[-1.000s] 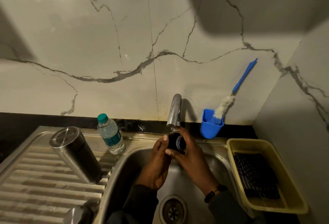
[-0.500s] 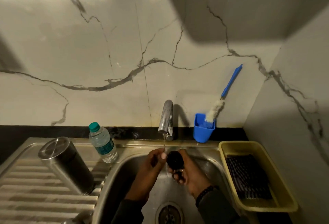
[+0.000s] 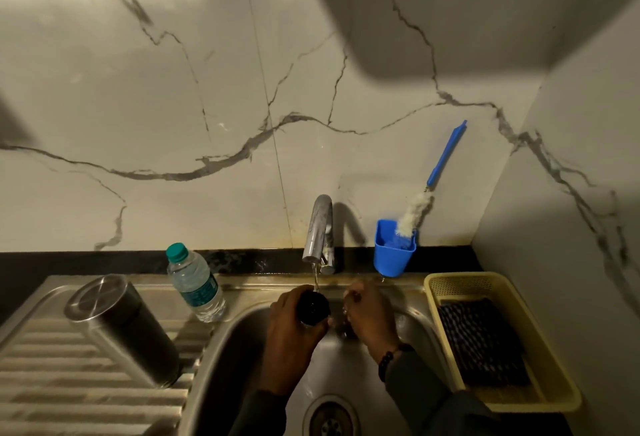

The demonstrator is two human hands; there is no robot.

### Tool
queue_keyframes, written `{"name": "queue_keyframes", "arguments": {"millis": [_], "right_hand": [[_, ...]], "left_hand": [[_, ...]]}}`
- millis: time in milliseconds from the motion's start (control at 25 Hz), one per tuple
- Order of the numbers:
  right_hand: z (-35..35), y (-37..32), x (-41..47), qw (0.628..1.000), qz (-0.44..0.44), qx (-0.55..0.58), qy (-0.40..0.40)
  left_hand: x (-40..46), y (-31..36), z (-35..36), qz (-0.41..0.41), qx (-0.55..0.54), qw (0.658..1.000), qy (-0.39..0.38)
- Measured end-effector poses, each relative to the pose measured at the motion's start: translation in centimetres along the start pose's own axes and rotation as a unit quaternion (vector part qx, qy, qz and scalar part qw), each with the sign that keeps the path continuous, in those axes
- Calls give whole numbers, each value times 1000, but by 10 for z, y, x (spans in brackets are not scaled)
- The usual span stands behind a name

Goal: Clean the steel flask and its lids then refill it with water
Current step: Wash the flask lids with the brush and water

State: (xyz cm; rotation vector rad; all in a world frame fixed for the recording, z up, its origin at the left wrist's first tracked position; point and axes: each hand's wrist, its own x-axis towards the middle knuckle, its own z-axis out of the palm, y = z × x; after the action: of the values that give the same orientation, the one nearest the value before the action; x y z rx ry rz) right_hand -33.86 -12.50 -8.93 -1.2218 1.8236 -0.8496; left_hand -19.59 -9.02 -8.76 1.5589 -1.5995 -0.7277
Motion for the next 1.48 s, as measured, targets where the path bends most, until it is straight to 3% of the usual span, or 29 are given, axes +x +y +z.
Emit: {"name": "queue_keyframes", "arguments": {"millis": [160, 240, 280, 360, 400, 560, 720, 880, 920, 1000, 1080, 1200, 1320, 1480], "right_hand": [[-2, -18, 19, 973, -188, -98, 92], [-4, -33, 22, 955, -265, -106, 80], [-4, -37, 23, 941, -303, -148, 36], [-4, -43, 31, 890, -366, -266, -58], [-7, -45, 32, 857, -383, -341, -52], [-7, -34, 37, 766, -434, -474, -3], [-10, -33, 51, 778, -437, -451, -13], [-15, -34, 30, 906, -336, -257, -12], [-20, -35, 19, 941, -285, -179, -27], [-32, -42, -7, 977, -176, -51, -110], [-41, -47, -36, 972, -74, 75, -212], [-42, -40, -60, 957, -19, 115, -265], [-41, -34, -68, 957, -13, 128, -258], [-58, -40, -79, 956, -37, 134, -258]], "left_hand": [[-1, 3, -1, -49, -49, 998, 5], [-2, 9, -1, -54, -56, 997, 3], [-1, 10, -1, -47, -54, 997, 3], [1, 12, -1, -36, -58, 998, -4], [2, 13, -2, -31, -58, 998, -7], [5, 11, -3, -21, -52, 998, -10], [8, 14, -7, -14, -65, 998, 7], [7, 9, -5, -17, -65, 998, 14], [7, 6, -4, -11, -58, 998, 10], [3, 6, -2, -3, -33, 999, -10], [0, 8, -1, 30, 55, 997, -39], [-5, 15, 3, 90, 174, 980, -37], [-17, 37, -7, 50, 128, 986, -96], [-31, 46, -29, -4, -70, 991, -112]]}}
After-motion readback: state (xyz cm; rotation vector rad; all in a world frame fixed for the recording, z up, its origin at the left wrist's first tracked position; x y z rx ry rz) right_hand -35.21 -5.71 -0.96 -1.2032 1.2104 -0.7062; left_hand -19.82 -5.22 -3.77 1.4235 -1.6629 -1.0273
